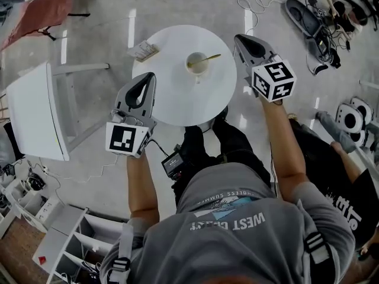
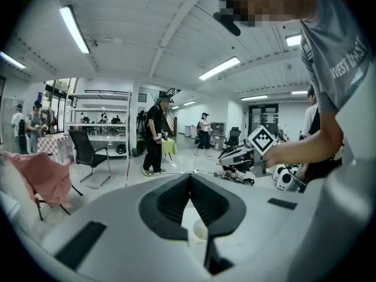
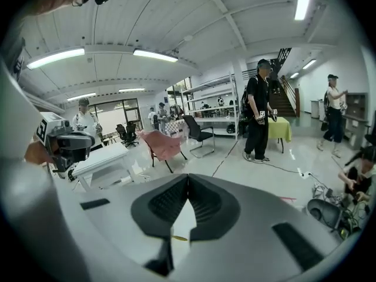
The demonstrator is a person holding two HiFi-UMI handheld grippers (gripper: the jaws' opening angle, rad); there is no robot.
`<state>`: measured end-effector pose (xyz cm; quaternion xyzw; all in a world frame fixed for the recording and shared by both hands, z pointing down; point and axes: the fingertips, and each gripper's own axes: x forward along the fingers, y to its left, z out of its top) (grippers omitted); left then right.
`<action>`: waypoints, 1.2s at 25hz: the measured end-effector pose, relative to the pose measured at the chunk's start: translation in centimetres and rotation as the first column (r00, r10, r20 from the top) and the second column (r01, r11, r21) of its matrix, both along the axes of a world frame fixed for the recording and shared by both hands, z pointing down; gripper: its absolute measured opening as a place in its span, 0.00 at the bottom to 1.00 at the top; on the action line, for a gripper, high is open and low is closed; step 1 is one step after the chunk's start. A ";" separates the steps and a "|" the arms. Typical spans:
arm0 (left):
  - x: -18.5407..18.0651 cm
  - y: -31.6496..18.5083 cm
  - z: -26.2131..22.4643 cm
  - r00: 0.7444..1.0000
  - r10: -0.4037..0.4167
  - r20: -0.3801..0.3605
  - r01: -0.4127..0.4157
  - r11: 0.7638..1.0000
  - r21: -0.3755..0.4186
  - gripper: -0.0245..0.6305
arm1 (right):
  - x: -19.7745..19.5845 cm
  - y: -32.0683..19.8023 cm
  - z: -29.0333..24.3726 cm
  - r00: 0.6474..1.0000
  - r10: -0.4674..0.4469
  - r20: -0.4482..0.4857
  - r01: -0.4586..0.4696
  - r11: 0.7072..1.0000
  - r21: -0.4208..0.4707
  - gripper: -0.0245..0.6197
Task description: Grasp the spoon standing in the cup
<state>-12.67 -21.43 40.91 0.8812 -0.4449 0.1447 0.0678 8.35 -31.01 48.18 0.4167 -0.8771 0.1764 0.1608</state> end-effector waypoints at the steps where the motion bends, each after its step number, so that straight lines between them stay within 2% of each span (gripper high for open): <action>1: -0.1 -0.1 0.3 1.000 -0.001 0.000 0.001 1.000 -0.005 0.04 | -0.1 -0.3 0.6 1.000 0.001 -0.003 -0.001 1.000 -0.008 0.04; 10: -0.5 -1.3 3.0 1.000 -0.010 0.008 0.011 0.999 -0.045 0.04 | -1.2 -1.9 6.2 1.000 -0.010 -0.004 0.010 0.996 -0.088 0.04; 22: -1.3 -1.1 5.7 1.000 -0.025 0.001 0.025 0.995 -0.096 0.04 | -2.1 -0.1 12.5 1.000 -0.012 0.003 0.012 0.977 -0.215 0.05; 30: -1.5 -0.7 6.9 1.000 -0.026 -0.005 0.025 0.993 -0.114 0.04 | -2.7 1.0 15.6 1.000 -0.005 0.024 0.011 0.957 -0.288 0.14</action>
